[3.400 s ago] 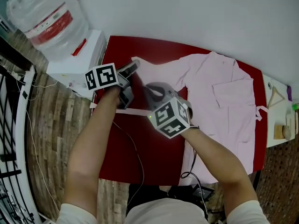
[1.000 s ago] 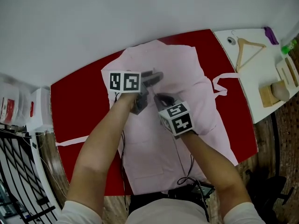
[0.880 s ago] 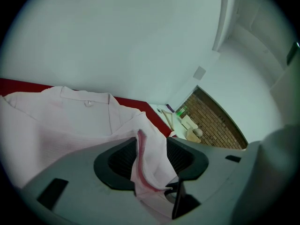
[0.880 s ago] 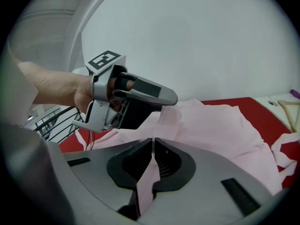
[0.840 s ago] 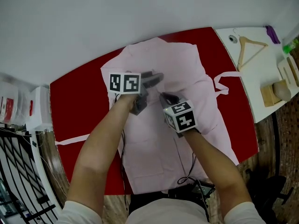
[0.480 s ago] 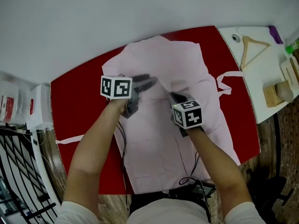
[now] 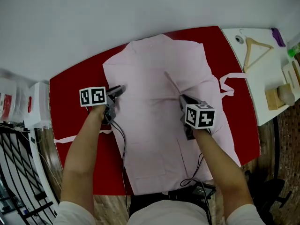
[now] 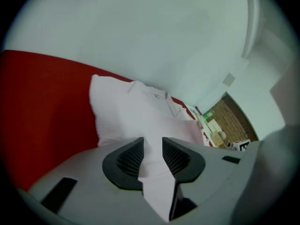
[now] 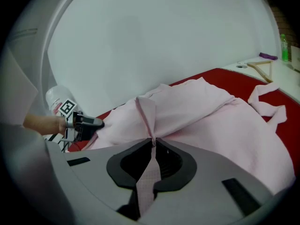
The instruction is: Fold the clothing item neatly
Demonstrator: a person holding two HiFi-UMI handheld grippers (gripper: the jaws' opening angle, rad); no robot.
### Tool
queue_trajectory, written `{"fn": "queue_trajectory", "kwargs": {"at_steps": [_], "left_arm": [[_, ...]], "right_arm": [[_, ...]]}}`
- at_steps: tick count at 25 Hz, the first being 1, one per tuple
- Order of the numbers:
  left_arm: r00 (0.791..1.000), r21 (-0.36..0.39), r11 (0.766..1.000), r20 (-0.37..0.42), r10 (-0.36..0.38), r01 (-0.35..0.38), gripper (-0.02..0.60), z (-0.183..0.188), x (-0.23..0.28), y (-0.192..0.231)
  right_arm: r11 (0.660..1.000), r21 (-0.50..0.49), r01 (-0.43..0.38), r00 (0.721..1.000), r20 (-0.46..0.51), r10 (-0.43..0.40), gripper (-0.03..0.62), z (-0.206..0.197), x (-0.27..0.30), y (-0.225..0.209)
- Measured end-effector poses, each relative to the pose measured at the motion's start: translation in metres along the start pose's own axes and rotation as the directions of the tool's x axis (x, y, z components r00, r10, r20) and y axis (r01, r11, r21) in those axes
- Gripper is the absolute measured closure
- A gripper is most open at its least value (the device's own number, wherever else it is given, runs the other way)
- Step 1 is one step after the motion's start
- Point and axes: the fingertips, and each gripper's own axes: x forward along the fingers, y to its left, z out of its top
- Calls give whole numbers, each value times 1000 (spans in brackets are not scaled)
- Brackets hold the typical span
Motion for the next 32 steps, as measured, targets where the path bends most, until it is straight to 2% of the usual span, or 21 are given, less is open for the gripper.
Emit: {"fn": "queue_trajectory", "kwargs": {"at_steps": [3,8,10,12,15,17,19,24,32], "left_arm": [[998,-66,996,5,63,-63,481,-7,-9,30],[999,-102,994,13,49,-48,511,-10,-12,35],[999,-108,993,9,44,-43,516,-11,-12,36],[999,-118,992,13,47,-45,536,-11,-14,40],[998,-153,987,25,53,-49,569,-11,-17,49],[998,-179,983,30,53,-47,575,-10,-20,54],[998,-184,982,19,56,-51,575,-11,-20,56],[998,-171,983,-8,65,-65,575,-13,-22,59],[998,-167,984,-10,66,-67,575,-13,-23,60]], "right_arm": [[994,68,88,996,19,-90,563,2,-11,-25],[977,120,177,978,86,-188,563,17,-30,-50],[983,90,158,979,117,-168,563,30,-29,-40],[995,13,96,987,128,-97,563,45,-20,-19],[988,-156,-18,997,66,29,563,59,8,13],[975,-215,-55,998,5,57,563,64,28,19],[976,-213,-47,998,-41,39,563,68,44,10],[972,-233,43,984,-157,-81,565,58,61,-34],[970,-225,90,985,-121,-120,565,58,57,-49]]}}
